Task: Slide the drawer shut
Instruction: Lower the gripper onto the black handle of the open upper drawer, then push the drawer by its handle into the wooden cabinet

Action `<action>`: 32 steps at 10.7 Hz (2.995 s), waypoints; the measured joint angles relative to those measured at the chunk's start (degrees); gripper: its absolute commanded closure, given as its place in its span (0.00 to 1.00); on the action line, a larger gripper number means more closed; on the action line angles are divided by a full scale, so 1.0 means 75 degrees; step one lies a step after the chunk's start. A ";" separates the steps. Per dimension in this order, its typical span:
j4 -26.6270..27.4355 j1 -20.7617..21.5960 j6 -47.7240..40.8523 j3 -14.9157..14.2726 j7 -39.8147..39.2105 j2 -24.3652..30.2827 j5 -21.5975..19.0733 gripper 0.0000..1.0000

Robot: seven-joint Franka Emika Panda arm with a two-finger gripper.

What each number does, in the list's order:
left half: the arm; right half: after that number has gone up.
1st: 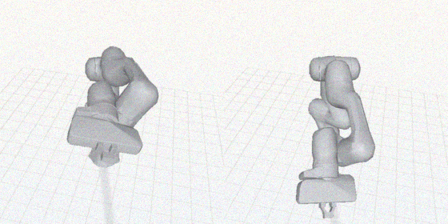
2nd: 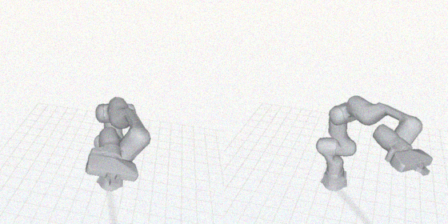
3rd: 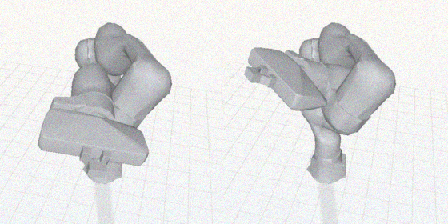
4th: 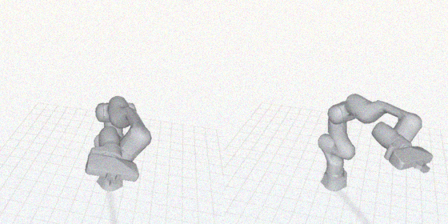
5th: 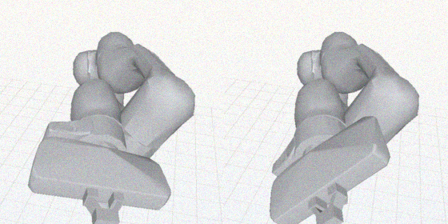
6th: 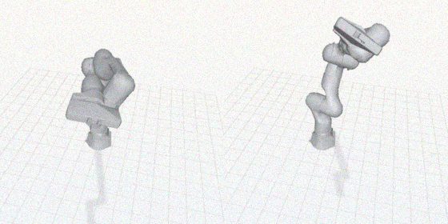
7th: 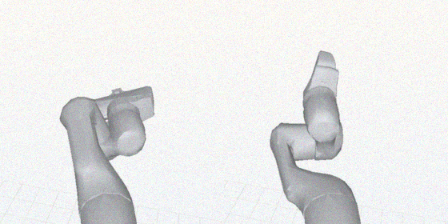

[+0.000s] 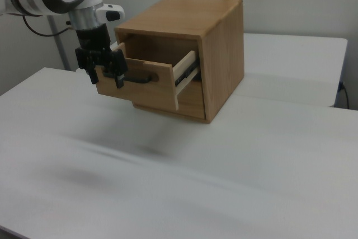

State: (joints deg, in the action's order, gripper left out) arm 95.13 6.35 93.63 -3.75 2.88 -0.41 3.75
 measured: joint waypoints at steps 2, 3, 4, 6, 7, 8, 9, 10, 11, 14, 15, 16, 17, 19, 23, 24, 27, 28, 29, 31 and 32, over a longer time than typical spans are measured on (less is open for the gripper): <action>0.0000 0.0006 0.0000 0.0000 0.0034 -0.0003 0.0000 0.00; 0.0000 0.0005 0.0000 0.0000 0.0038 -0.0004 0.0000 0.00; 0.0000 0.0006 0.0000 0.0000 0.0039 -0.0004 0.0000 0.00; 0.0000 0.0006 0.0000 0.0000 0.0041 -0.0004 0.0000 0.25; 0.0000 0.0006 0.0000 0.0000 0.0041 -0.0005 0.0000 0.44; 0.0000 0.0006 0.0000 0.0000 0.0040 -0.0009 0.0000 0.56; 0.0000 0.0006 0.0000 0.0000 0.0040 -0.0018 -0.0001 0.69; 0.0001 0.0008 0.0005 0.0000 0.0040 -0.0054 -0.0003 0.89; 0.0002 0.0009 0.0110 0.0000 0.0040 -0.0132 -0.0040 1.00; 0.0004 0.0006 0.0828 -0.0089 -0.0015 -0.0408 -0.0455 1.00; 0.0003 0.0005 0.1013 -0.0098 -0.0139 -0.0520 -0.0478 1.00; 0.0003 0.0007 0.1159 -0.0098 -0.0223 -0.0647 -0.0485 1.00; 0.0002 0.0013 0.1287 -0.0098 -0.0259 -0.0770 -0.0486 1.00; -0.0001 0.0024 0.1600 -0.0098 -0.0284 -0.0946 -0.0488 1.00; -0.0021 0.0024 0.2277 -0.0098 -0.0284 -0.1183 -0.0496 1.00; -0.0089 0.0024 0.2481 -0.0099 -0.0278 -0.1257 -0.0500 1.00; -0.0324 0.0023 0.2887 -0.0104 -0.0105 -0.1546 -0.0501 1.00; -0.0380 0.0022 0.3290 -0.0105 -0.0065 -0.1659 -0.0501 1.00; -0.0432 0.0022 0.3699 -0.0105 -0.0048 -0.1811 -0.0501 1.00; -0.0635 0.0020 0.4363 -0.0108 -0.0033 -0.2169 -0.0615 1.00; -0.0730 0.0020 0.4740 -0.0110 -0.0032 -0.2320 -0.0682 1.00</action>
State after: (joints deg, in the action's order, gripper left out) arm 89.66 6.50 129.18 -4.58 2.64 -17.81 -1.36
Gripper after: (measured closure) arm 0.965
